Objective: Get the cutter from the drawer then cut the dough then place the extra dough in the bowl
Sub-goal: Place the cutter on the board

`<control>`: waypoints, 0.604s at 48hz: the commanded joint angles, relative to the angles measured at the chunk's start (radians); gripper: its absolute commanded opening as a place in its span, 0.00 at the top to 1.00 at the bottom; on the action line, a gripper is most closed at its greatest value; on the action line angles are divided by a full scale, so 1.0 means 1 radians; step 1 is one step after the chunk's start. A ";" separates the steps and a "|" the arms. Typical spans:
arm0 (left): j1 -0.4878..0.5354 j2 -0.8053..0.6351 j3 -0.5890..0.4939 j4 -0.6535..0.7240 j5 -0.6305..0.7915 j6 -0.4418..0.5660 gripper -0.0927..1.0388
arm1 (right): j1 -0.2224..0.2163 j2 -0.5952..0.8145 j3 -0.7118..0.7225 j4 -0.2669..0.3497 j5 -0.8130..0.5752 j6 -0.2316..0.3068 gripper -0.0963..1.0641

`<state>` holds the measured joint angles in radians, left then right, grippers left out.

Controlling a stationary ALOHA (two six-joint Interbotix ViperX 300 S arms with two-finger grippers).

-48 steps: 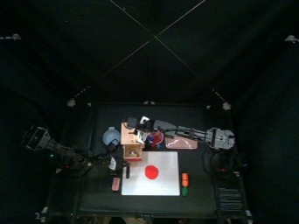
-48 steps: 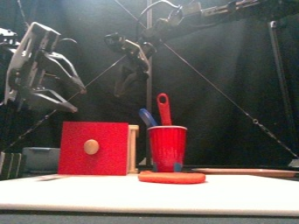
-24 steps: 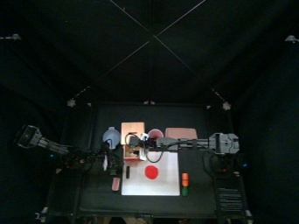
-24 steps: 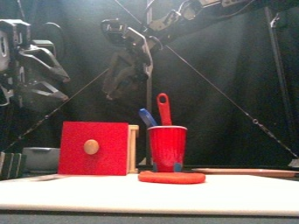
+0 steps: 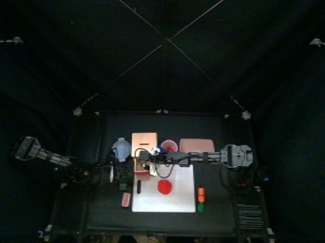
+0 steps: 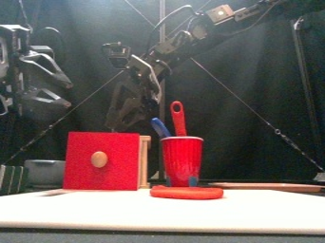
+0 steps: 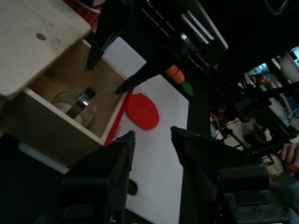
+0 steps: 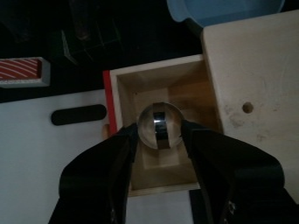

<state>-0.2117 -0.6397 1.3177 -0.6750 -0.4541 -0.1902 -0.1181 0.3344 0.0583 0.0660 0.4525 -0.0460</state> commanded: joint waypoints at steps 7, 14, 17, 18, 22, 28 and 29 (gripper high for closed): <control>0.009 -0.002 -0.009 0.005 -0.002 0.002 0.23 | -0.003 0.003 -0.026 -0.011 0.005 0.000 0.23; 0.011 -0.002 -0.008 0.003 -0.002 0.002 0.23 | -0.003 0.018 -0.032 -0.025 0.014 0.000 0.30; 0.014 -0.002 -0.006 0.003 -0.002 0.002 0.23 | -0.003 0.025 -0.035 -0.029 0.018 0.000 0.34; 0.014 -0.002 -0.006 0.002 -0.002 0.000 0.23 | -0.003 0.025 -0.035 -0.029 0.018 0.000 0.35; 0.015 -0.002 -0.005 0.002 -0.002 0.000 0.23 | -0.003 0.025 -0.041 -0.029 0.021 -0.002 0.38; 0.017 0.000 -0.003 0.002 -0.002 0.000 0.23 | -0.003 0.009 -0.061 -0.038 0.032 -0.002 0.40; 0.017 0.000 -0.003 0.002 -0.002 0.000 0.23 | -0.003 0.005 -0.066 -0.040 0.038 -0.002 0.40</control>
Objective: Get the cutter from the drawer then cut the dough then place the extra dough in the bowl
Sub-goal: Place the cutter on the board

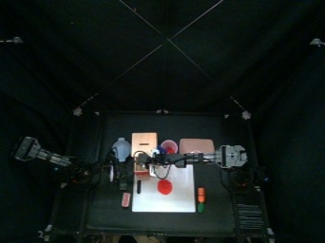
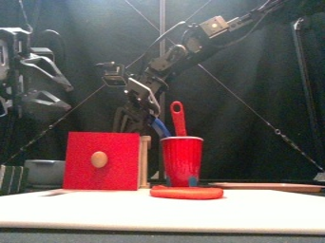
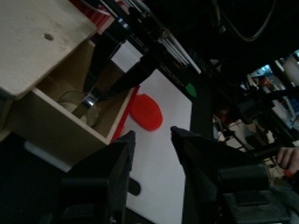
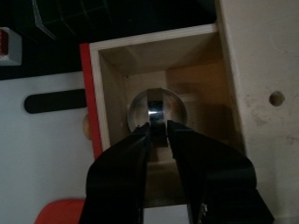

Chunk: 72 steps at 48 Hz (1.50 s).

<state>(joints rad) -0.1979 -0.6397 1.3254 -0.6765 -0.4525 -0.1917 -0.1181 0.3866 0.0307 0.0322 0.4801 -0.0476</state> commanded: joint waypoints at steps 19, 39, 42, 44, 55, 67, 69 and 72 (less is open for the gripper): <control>0.005 -0.002 -0.009 0.003 -0.003 0.002 0.23 | 0.009 -0.164 -0.071 -0.029 0.054 -0.003 0.40; 0.005 0.000 -0.011 0.002 -0.003 0.002 0.23 | 0.060 -0.407 0.144 0.017 0.067 0.005 0.40; 0.006 -0.002 -0.011 0.002 -0.003 0.002 0.23 | 0.066 -0.453 0.209 0.046 0.058 0.005 0.40; 0.006 -0.002 -0.011 0.003 -0.003 0.002 0.23 | 0.077 -0.482 0.249 0.063 0.052 0.003 0.40; 0.014 -0.002 -0.028 0.003 -0.003 0.000 0.23 | 0.104 -0.626 0.465 0.163 0.049 0.006 0.40; 0.037 -0.002 -0.071 0.009 -0.011 0.003 0.23 | 0.094 -0.699 0.704 0.198 -0.103 0.005 0.40; 0.043 0.000 -0.072 0.008 -0.011 0.002 0.23 | 0.087 -0.699 0.742 0.196 -0.144 0.003 0.40; 0.051 -0.002 -0.075 0.006 -0.011 0.002 0.23 | 0.078 -0.699 0.782 0.195 -0.192 0.003 0.39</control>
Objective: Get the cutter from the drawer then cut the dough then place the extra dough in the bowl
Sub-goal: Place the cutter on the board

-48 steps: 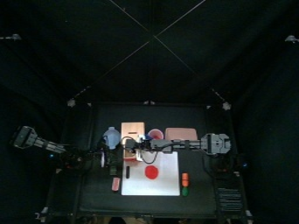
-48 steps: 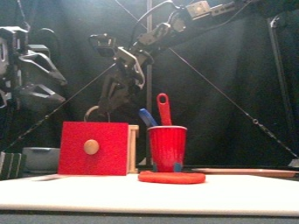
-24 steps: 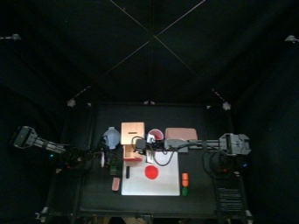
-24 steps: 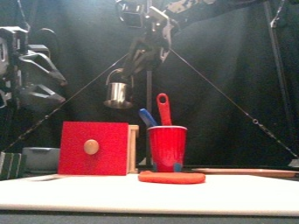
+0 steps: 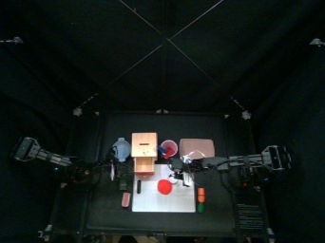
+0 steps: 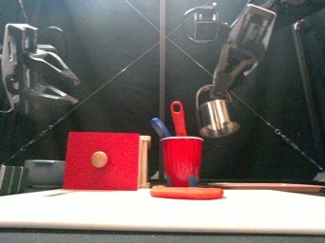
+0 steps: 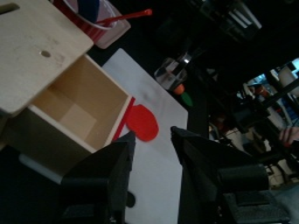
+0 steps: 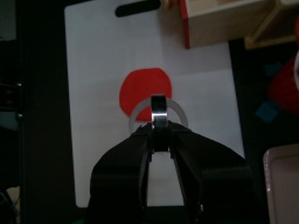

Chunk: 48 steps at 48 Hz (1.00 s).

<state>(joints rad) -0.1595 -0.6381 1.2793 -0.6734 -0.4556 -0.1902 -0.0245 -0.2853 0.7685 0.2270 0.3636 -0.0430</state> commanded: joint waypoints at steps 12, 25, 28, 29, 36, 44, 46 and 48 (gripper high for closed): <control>0.057 -0.003 -0.048 0.005 -0.021 0.002 0.23 | -0.072 -0.023 0.137 -0.003 -0.222 -0.003 0.38; 0.094 -0.003 -0.051 0.005 -0.021 0.000 0.23 | -0.071 -0.003 0.155 0.005 -0.239 -0.003 0.25; 0.106 -0.003 -0.055 0.005 -0.021 0.003 0.23 | -0.071 -0.017 0.149 -0.002 -0.238 -0.003 0.23; 0.114 -0.005 -0.058 0.005 -0.021 0.003 0.23 | -0.071 -0.025 0.146 -0.002 -0.238 -0.005 0.23; 0.183 -0.012 -0.067 0.011 -0.021 0.000 0.23 | -0.067 -0.077 0.115 -0.014 -0.236 -0.003 0.22; 0.311 -0.012 -0.107 -0.009 0.003 0.000 0.31 | -0.046 -0.064 0.037 -0.023 -0.258 -0.012 0.23; 0.342 -0.011 -0.120 -0.009 0.029 0.000 0.35 | -0.035 -0.044 0.012 -0.032 -0.258 -0.009 0.24; 0.373 -0.011 -0.133 -0.009 0.071 0.000 0.40 | -0.021 -0.020 -0.015 -0.046 -0.258 -0.008 0.25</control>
<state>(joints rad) 0.1611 -0.6489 1.1919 -0.6842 -0.4310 -0.1933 -0.0660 -0.3252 0.8176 0.1963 0.1166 -0.0522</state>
